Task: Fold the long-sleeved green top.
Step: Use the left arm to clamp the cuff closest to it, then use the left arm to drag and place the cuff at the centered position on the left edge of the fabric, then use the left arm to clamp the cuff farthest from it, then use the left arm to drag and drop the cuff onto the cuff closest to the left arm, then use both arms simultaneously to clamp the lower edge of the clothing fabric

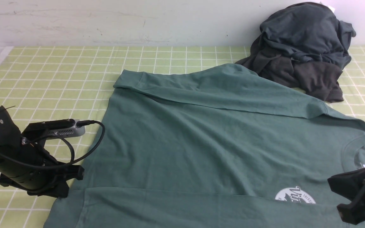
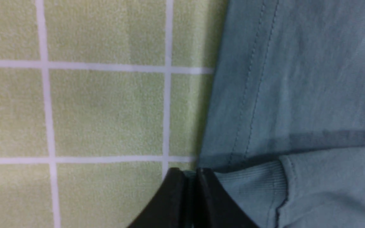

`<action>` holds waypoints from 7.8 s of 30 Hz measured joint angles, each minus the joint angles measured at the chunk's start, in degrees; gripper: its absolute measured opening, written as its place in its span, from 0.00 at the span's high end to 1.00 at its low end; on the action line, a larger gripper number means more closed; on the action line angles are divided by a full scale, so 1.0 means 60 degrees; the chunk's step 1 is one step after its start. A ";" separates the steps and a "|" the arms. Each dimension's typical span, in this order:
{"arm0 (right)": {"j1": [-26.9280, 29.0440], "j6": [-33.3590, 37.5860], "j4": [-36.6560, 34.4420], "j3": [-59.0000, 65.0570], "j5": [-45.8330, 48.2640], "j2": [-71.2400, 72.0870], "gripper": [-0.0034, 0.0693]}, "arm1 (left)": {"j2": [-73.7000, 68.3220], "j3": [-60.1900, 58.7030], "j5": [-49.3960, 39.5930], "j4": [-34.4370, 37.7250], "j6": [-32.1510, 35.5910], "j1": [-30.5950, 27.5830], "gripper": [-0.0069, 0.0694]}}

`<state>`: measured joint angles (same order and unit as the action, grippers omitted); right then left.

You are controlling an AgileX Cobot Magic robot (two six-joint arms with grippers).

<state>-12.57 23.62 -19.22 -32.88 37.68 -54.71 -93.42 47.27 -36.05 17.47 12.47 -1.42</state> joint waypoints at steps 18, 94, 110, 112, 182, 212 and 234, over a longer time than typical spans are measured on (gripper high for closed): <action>0.0000 0.0000 -0.0011 0.0000 -0.0025 0.0000 0.97 | 0.0597 0.0000 -0.0070 -0.0094 0.0228 0.0009 0.88; 0.0000 0.0281 -0.0584 0.0000 -0.1531 -0.0015 0.97 | -0.8082 1.2751 -0.0921 0.0706 0.0557 0.0506 0.51; 0.0000 0.0330 -0.0720 0.0000 -0.1672 -0.0598 0.97 | -0.8242 1.3786 -0.1920 0.0223 0.0487 0.0852 0.90; 0.0000 0.0337 -0.0720 0.0000 -0.1672 -0.0598 0.97 | -0.7970 1.4020 -0.3087 -0.0065 0.0452 0.0852 0.90; -0.0208 0.3772 -0.2756 0.0000 0.0384 -0.0598 0.97 | 0.0593 -0.0563 -0.1936 -0.2232 0.8079 0.2648 0.36; -0.0443 0.3816 -0.2827 0.0000 0.0441 -0.0598 0.97 | 0.1793 -0.2696 0.0663 -0.3794 0.9331 0.2648 0.51; -0.1456 0.5245 -0.2568 -0.0141 0.0177 -0.0774 0.97 | 0.3117 -0.2707 0.0581 -0.1445 0.5466 0.2648 0.88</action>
<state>-21.31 55.09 -34.63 -33.73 38.74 -59.35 -74.72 31.03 -32.56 8.80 45.26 14.46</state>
